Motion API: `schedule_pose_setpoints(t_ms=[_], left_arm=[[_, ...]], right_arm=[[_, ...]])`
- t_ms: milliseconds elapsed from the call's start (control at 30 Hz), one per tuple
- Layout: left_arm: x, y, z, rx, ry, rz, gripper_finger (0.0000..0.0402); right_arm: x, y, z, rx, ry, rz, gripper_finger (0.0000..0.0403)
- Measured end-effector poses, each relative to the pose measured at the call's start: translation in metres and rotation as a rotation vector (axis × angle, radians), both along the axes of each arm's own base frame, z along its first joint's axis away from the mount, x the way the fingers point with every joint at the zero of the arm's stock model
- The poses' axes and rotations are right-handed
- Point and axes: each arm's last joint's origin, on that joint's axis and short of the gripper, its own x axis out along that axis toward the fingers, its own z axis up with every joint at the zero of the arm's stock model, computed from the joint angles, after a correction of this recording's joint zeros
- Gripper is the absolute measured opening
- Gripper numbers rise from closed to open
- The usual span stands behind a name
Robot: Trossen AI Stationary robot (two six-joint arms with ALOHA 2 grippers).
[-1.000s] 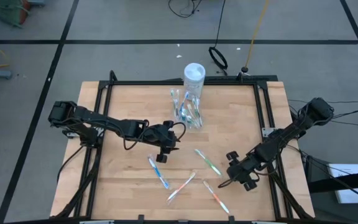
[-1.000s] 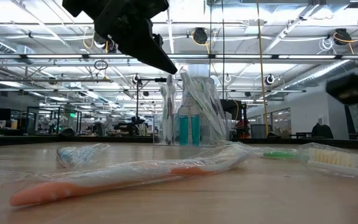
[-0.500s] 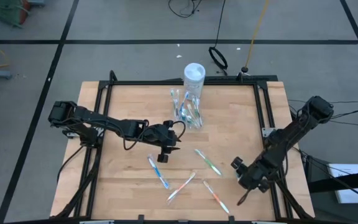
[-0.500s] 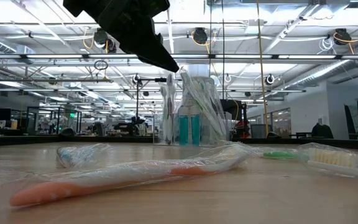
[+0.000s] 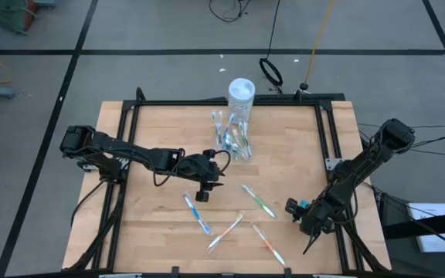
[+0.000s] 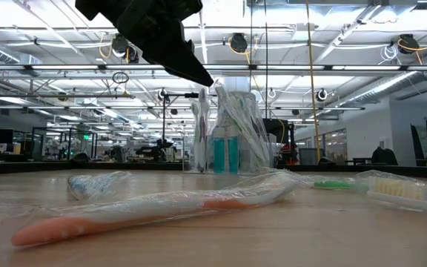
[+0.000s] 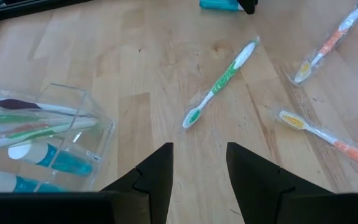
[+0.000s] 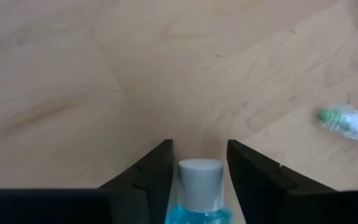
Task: Pick & Place toothbrushing station
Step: Put the blue mouthwash into the transparent organizer
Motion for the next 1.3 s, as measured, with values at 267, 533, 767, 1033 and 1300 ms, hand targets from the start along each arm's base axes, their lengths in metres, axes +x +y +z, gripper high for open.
schedule_pose_setpoints(t_ms=[267,533,767,1033,1300], left_arm=[[0.0,0.0,0.0,0.0,0.0,0.0,0.0152],[-0.001,0.0,-0.001,0.011,0.016,-0.007,0.0152],[-0.01,0.004,-0.002,0.038,0.095,0.002,0.0152],[-0.038,0.012,0.036,0.193,0.031,0.102,0.0152],[-0.061,0.018,0.065,0.281,-0.041,0.138,0.0152]], right_arm=[[0.003,-0.005,-0.004,0.041,0.01,-0.089,0.0083],[0.033,-0.003,0.016,0.124,-0.33,-0.154,0.0092],[0.08,-0.035,0.067,0.089,-0.992,-0.587,0.0091],[0.113,-0.112,0.089,0.693,-1.212,-0.939,0.009],[0.171,-0.141,0.064,0.799,-1.181,-1.025,0.0089]])
